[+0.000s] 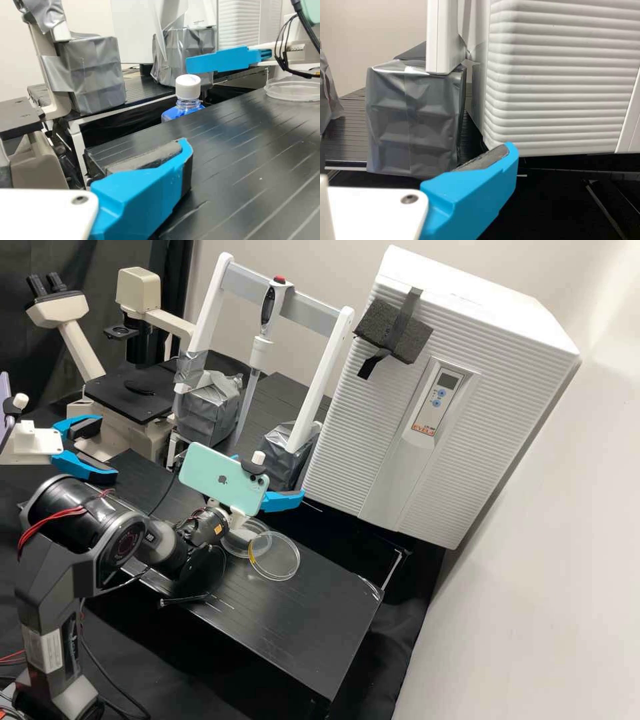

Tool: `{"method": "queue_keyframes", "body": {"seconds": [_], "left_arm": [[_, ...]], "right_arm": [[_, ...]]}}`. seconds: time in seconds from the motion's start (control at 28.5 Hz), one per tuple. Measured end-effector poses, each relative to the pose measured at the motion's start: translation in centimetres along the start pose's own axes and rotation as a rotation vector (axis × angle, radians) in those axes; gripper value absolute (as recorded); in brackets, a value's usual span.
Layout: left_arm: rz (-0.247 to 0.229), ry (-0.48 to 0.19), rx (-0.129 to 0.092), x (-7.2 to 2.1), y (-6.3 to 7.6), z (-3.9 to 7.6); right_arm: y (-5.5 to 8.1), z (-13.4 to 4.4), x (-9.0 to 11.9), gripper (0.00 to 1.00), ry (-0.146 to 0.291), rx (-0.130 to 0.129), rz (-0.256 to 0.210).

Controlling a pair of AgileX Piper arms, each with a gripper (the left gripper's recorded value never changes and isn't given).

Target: Open the bottle

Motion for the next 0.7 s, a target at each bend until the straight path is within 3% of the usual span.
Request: {"method": "queue_keyframes", "body": {"seconds": [0.11, 0.53, 0.7], "left_arm": [[-0.002, -0.002, -0.021, 0.1, -0.2, 0.0], [0.002, -0.019, -0.028, 0.14, -0.6, 0.2], [0.002, -0.021, -0.028, 0.15, -0.6, 0.3]], "right_arm": [[0.0, 0.0, 0.0, 1.0, 0.0, 0.0, 0.0], [0.1, -0.1, -0.4, 1.0, 0.003, 0.0, 0.003], [1.1, -1.6, -2.3, 1.0, 0.06, 0.015, 0.033]]}}
